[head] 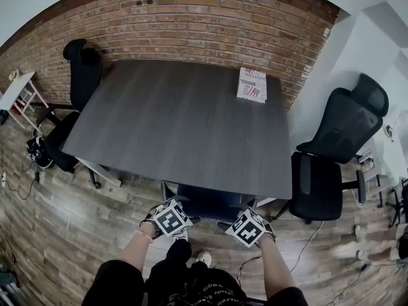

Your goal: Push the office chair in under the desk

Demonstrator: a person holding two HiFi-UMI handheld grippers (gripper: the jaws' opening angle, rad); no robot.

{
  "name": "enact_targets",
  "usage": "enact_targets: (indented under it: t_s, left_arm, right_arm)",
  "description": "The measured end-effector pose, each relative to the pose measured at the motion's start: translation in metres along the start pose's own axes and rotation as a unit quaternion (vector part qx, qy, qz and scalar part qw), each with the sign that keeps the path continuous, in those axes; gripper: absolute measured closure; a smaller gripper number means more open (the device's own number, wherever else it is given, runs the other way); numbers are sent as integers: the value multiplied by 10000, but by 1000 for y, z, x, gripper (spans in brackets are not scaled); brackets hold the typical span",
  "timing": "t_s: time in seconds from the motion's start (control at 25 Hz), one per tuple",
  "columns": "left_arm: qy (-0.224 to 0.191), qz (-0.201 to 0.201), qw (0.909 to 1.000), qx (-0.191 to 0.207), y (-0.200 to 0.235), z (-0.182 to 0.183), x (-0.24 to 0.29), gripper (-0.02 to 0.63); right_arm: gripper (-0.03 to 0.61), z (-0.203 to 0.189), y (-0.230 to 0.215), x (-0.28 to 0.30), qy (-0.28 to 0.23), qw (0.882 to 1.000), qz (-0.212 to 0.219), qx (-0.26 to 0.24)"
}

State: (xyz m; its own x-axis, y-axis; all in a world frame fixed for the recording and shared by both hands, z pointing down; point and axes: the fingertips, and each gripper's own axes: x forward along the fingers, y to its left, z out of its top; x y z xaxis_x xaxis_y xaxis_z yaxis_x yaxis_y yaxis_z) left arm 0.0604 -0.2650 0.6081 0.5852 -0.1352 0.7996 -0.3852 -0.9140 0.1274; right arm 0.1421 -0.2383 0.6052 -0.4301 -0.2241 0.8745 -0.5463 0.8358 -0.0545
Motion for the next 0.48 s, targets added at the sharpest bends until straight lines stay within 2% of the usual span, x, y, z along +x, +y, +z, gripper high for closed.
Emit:
enact_targets:
  t_s: [0.12, 0.24, 0.48]
  left_arm:
    - [-245, 70, 9991, -345, -2, 3, -13, 311]
    - [-538, 107, 9966, -607, -6, 7, -21, 311]
    - [-1425, 280, 9832, -1105, -17, 31, -41, 311]
  right_arm:
    - [301, 12, -5, -14, -568, 9977, -139, 355]
    - [301, 21, -12, -30, -1035, 9905, -361, 825]
    - [301, 32, -19, -59, -1955, 9635, -729, 1677]
